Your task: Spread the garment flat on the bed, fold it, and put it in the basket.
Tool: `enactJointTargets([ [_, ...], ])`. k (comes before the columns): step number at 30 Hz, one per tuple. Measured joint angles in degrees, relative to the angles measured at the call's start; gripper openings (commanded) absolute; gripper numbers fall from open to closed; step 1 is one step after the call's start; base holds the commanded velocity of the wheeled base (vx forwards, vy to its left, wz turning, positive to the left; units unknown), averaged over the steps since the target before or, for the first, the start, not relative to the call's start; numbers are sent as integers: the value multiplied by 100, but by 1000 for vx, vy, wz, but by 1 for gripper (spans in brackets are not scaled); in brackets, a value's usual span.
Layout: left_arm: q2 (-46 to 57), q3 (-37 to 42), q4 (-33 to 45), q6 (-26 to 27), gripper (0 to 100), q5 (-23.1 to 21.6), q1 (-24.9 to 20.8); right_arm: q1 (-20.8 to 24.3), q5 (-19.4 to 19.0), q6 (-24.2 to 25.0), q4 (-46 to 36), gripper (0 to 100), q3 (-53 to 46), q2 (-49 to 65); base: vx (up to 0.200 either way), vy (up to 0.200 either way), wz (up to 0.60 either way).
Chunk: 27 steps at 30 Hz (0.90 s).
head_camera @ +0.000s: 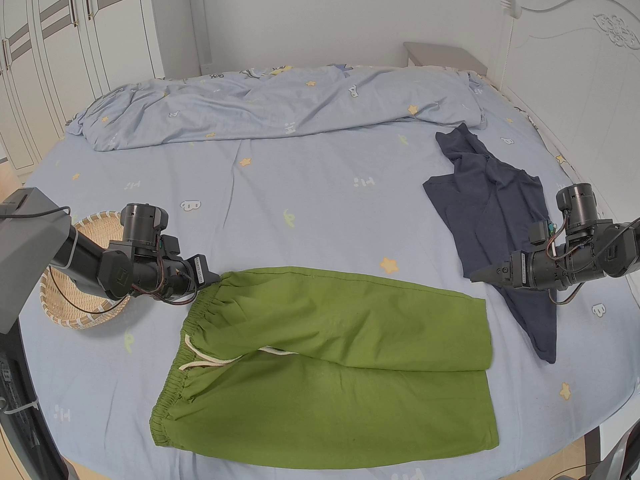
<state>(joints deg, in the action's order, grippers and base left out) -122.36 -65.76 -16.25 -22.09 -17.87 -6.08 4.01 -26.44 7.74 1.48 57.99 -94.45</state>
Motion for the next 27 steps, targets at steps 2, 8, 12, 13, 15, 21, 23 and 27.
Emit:
enactJointTargets([
  [2,-5,0,0,4,0,-5,-11,4,0,0,0,100,0,-1,0,0,0],
  [8,39,2,5,4,0,-7,0,-2,4,6,0,100,5,-11,0,0,0],
  [12,182,29,2,6,0,-7,28,-33,15,112,-2,100,66,-98,0,0,0],
  [13,229,40,5,4,0,-7,41,-57,17,143,0,100,91,-138,0,0,0],
  [15,317,52,2,6,0,-7,55,-123,15,178,0,100,144,-234,0,0,0],
  [21,507,112,5,6,0,-7,72,-272,-5,218,2,100,179,-502,0,0,0],
  [23,530,116,5,6,0,-7,72,-289,-18,218,7,100,110,-552,0,0,0],
  [27,562,116,2,6,0,-7,68,-363,-144,222,68,100,-37,-642,0,0,0],
])
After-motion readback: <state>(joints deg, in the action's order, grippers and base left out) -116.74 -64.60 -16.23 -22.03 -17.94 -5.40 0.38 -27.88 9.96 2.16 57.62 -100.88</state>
